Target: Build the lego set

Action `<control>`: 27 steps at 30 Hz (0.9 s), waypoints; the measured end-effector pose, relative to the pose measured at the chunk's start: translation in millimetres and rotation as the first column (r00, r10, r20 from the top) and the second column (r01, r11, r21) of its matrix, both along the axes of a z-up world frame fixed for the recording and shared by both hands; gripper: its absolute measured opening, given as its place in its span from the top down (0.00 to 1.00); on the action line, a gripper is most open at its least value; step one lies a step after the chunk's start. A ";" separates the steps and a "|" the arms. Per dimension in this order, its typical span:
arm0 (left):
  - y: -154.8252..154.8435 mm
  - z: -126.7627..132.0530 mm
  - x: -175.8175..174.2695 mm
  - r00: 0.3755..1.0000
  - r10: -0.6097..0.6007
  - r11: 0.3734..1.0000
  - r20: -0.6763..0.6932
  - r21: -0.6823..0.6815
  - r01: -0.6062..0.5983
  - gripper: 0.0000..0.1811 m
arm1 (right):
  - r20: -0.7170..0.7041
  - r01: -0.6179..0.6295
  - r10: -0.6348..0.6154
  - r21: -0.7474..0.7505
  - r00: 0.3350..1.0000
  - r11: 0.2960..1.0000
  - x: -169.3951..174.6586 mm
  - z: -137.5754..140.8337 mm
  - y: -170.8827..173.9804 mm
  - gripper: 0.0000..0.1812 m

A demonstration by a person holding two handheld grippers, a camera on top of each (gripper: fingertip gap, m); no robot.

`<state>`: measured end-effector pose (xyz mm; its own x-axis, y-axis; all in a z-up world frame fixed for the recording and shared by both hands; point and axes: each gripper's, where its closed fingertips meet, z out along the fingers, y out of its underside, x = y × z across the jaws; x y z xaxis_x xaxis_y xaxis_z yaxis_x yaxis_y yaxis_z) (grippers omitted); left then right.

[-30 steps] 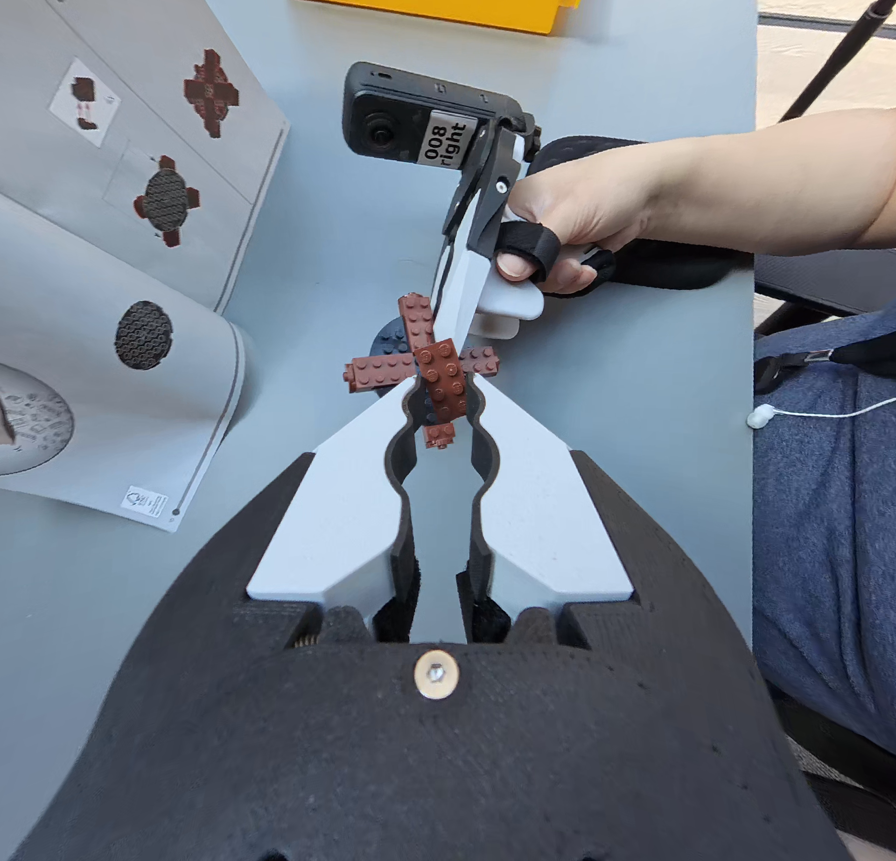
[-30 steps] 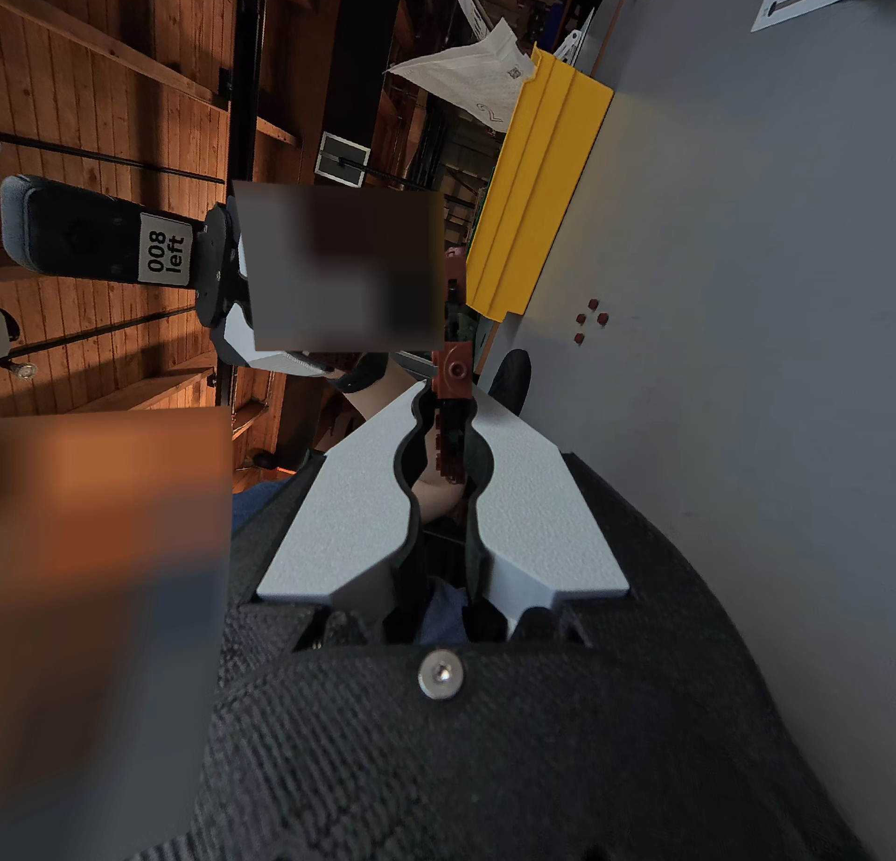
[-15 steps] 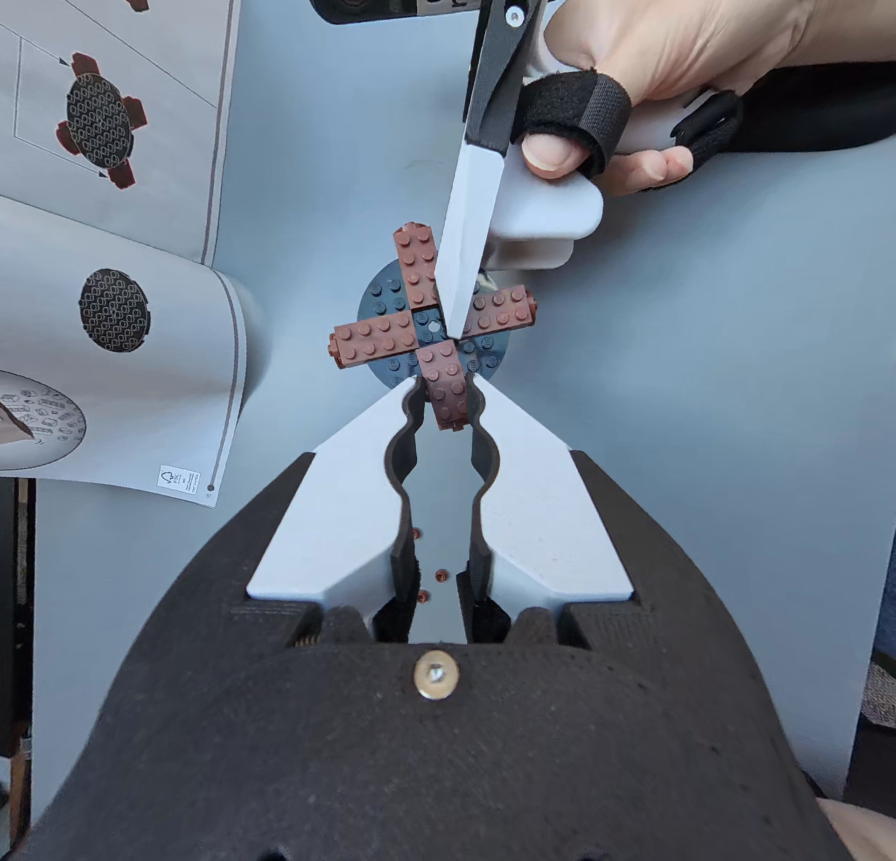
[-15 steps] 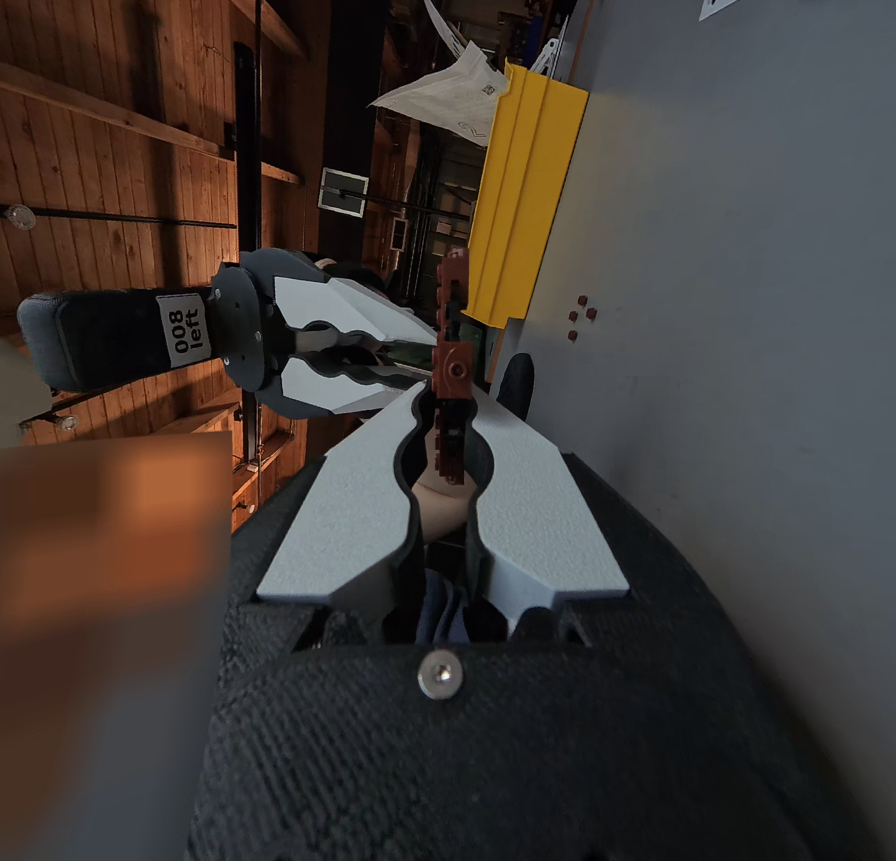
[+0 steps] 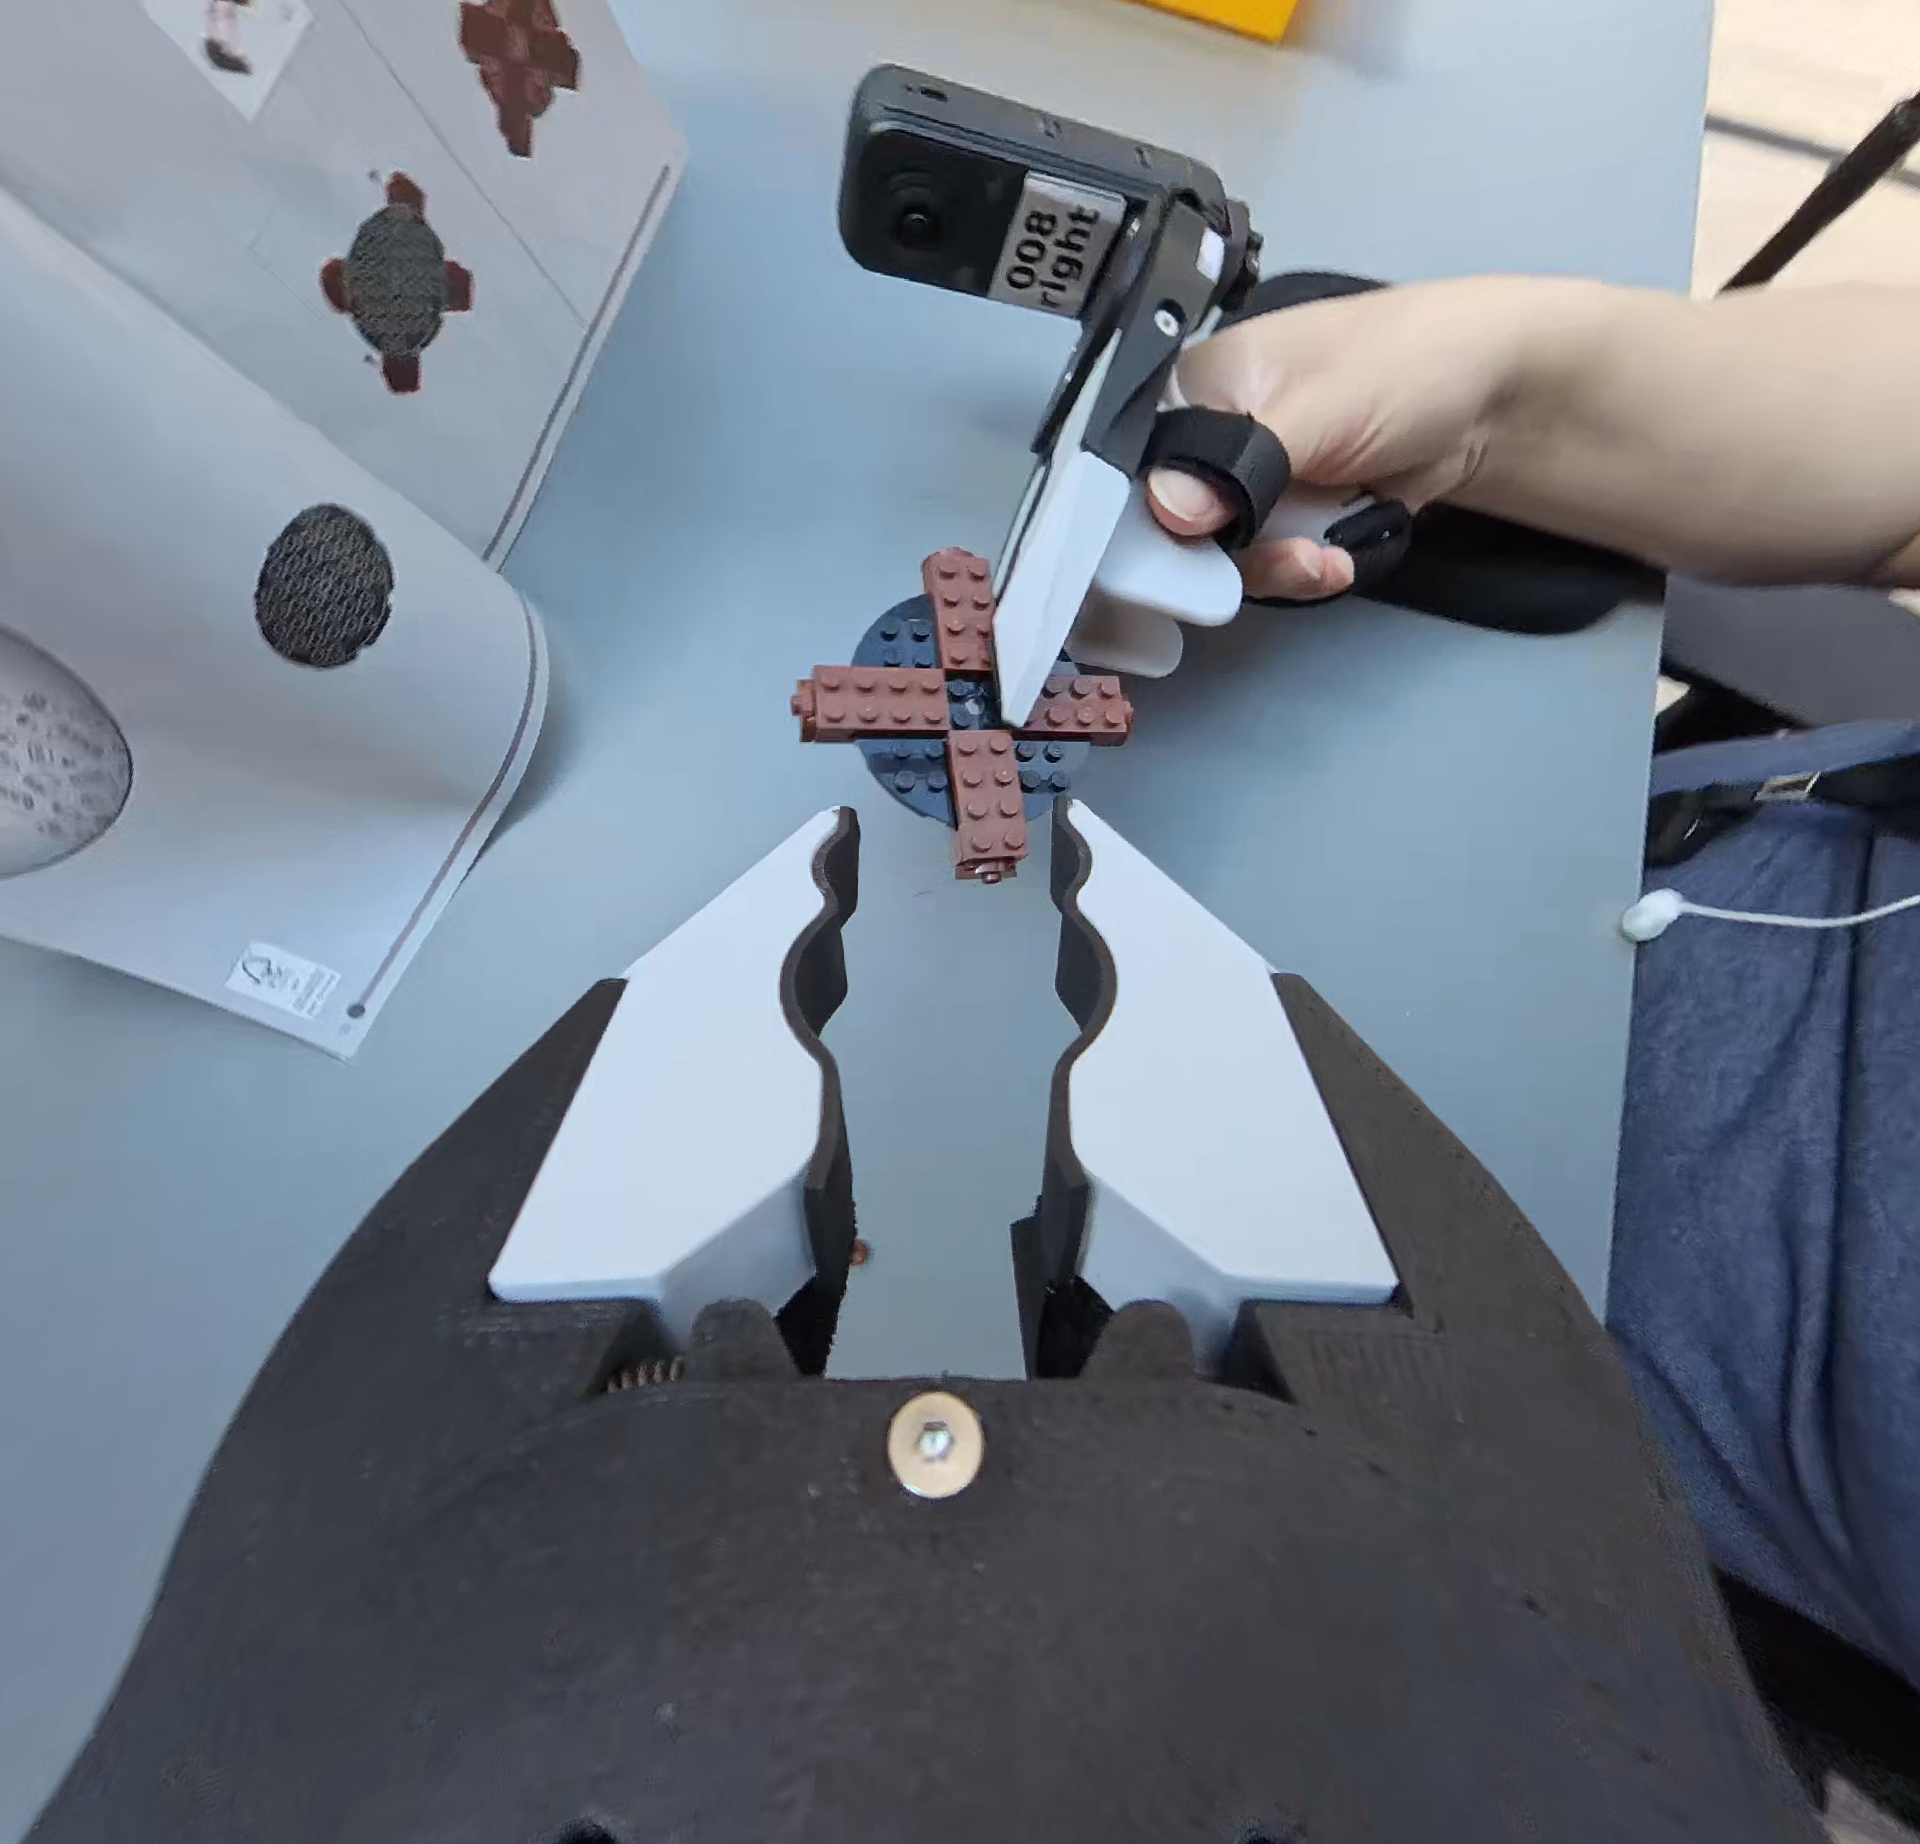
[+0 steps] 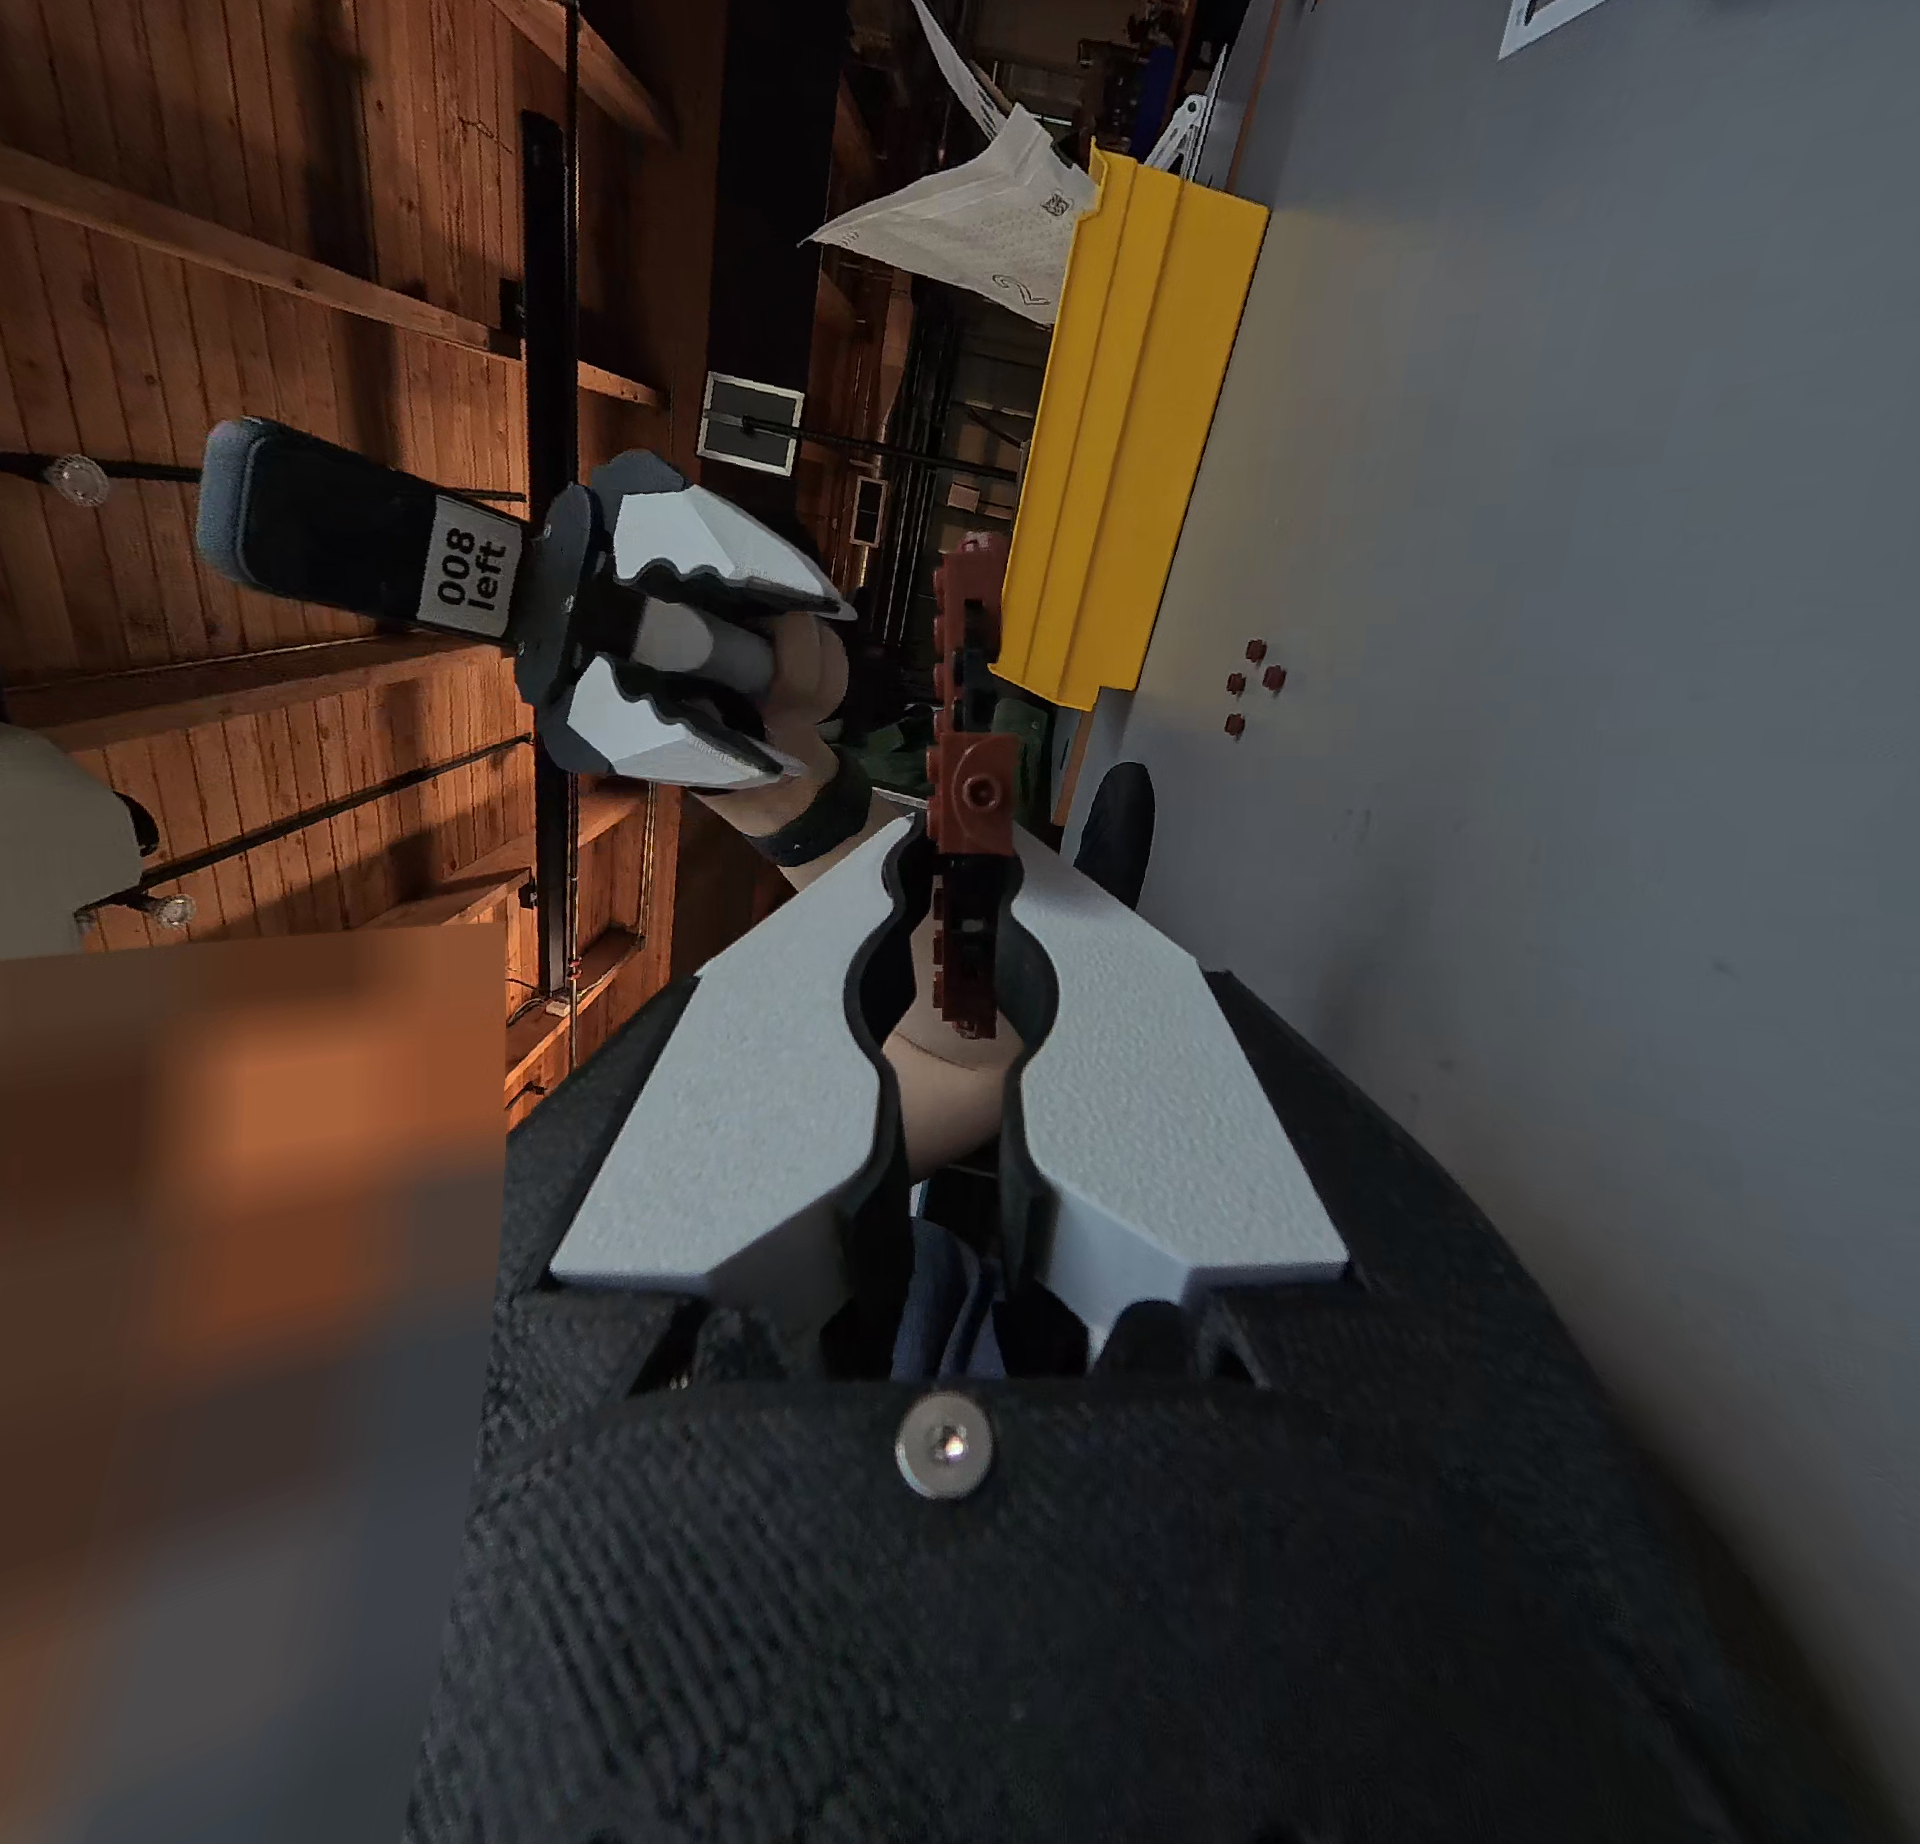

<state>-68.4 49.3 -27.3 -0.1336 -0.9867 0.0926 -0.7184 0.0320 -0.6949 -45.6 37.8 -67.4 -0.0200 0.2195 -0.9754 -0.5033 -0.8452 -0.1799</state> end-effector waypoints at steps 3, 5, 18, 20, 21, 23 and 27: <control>9.7 -2.7 -5.2 0.992 0.110 0.981 0.064 -0.169 -0.098 0.80 | -0.006 0.007 -0.007 0.000 1.000 1.000 2.2 1.3 0.7 0.97; -0.5 -0.6 -2.4 0.972 0.123 0.949 0.200 -0.309 -0.057 0.81 | -0.003 0.011 -0.011 0.001 1.000 1.000 2.8 1.5 1.1 0.97; -26.7 -32.3 -21.7 0.924 0.333 0.605 0.190 -0.794 -0.055 0.81 | 0.044 -0.119 0.117 0.043 0.992 0.992 -28.2 2.9 -14.4 0.97; -27.4 -34.7 -24.0 0.923 0.342 0.583 0.175 -0.810 -0.063 0.81 | 0.058 -0.124 0.121 0.054 0.991 0.991 -29.9 2.7 -15.1 0.97; -27.7 -36.6 -24.9 0.925 0.341 0.577 0.167 -0.814 -0.066 0.80 | 0.058 -0.129 0.125 0.060 0.990 0.990 -30.8 3.5 -15.7 0.97; -30.2 -39.2 -25.7 0.933 0.329 0.561 0.148 -0.825 -0.066 0.80 | 0.067 -0.136 0.132 0.063 0.989 0.989 -32.4 3.2 -16.7 0.97; -36.0 -35.7 -23.3 0.941 0.306 0.504 0.144 -0.863 -0.032 0.81 | 0.123 -0.137 0.128 0.073 0.984 0.988 -33.9 -1.3 -16.6 0.97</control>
<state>-91.7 13.3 -63.0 -0.1257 -0.4635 0.8771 -0.4430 -0.7649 -0.4677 -79.5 21.2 -68.7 0.0595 0.3012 -0.9517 -0.3591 -0.8831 -0.3019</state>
